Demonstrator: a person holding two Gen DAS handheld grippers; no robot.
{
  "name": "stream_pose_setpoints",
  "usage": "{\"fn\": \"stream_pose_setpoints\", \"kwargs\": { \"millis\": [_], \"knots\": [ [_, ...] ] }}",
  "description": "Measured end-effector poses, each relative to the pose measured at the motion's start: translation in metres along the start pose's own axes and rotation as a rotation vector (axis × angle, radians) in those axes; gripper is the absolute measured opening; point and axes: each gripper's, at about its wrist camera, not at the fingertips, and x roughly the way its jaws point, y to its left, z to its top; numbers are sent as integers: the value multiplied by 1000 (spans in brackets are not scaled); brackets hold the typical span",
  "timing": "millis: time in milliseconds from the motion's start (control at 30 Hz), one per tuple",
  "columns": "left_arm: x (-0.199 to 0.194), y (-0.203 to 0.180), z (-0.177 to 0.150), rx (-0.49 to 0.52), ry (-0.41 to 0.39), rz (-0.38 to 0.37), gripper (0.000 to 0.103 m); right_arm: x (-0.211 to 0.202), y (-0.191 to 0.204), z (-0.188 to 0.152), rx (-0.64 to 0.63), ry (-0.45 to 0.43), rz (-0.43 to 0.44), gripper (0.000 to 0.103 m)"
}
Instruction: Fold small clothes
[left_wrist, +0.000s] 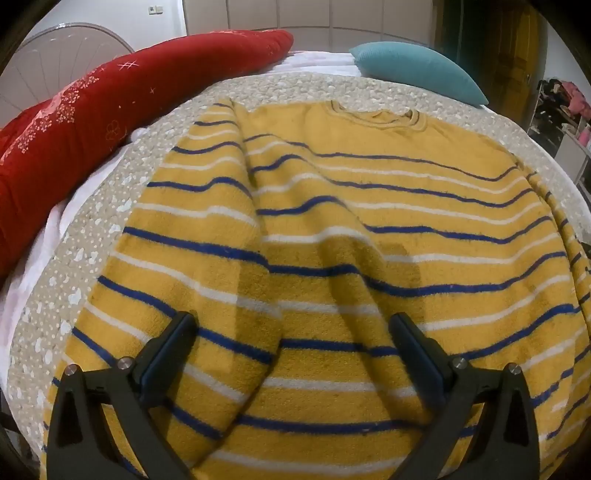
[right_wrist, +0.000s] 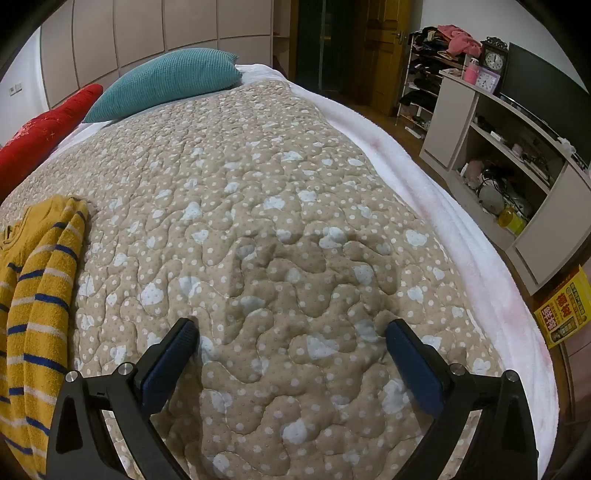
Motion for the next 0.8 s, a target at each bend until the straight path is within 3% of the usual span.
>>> {"fn": "stream_pose_setpoints", "kwargs": {
  "millis": [800],
  "knots": [
    [1, -8, 0, 26, -4, 50, 103, 0, 0, 0, 0, 2, 0, 103]
  ]
}}
